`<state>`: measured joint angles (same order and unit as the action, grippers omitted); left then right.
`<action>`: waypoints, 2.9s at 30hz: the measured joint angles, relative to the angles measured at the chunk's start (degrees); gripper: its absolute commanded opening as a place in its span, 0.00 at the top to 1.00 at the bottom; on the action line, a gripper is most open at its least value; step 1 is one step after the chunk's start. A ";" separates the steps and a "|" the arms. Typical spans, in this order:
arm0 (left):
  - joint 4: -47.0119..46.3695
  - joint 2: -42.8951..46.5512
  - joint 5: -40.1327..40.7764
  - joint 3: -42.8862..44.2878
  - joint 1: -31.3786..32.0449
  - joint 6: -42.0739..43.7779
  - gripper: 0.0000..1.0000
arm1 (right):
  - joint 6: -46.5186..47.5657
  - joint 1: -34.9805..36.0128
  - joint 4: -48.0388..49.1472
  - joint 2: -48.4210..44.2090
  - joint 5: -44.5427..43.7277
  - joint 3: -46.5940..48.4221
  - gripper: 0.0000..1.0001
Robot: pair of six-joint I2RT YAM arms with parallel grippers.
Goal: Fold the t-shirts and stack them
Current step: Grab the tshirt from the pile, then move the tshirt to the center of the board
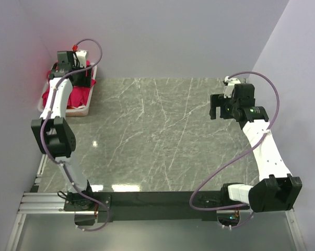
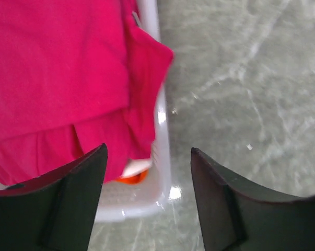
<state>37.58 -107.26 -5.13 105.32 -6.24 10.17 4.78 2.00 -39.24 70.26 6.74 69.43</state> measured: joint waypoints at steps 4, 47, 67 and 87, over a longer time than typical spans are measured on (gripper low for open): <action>-0.04 -6.93 2.47 6.56 -0.61 1.05 0.33 | 0.02 -0.02 -0.28 1.60 -0.09 0.07 0.00; -9.46 -15.37 5.40 27.26 -4.26 -2.69 0.99 | 0.22 -0.02 -1.11 6.47 0.46 0.76 0.00; -30.49 13.97 -17.84 32.20 10.47 -26.73 0.99 | 0.22 -0.02 -2.64 6.43 3.30 2.71 0.00; -28.96 9.49 -24.44 3.76 23.37 -33.03 0.93 | 0.90 -0.24 -3.06 6.38 8.20 2.69 0.02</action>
<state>8.62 -97.78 -29.56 109.08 17.12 -22.85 5.67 1.76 -42.30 76.64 14.94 72.12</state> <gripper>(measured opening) 0.028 0.982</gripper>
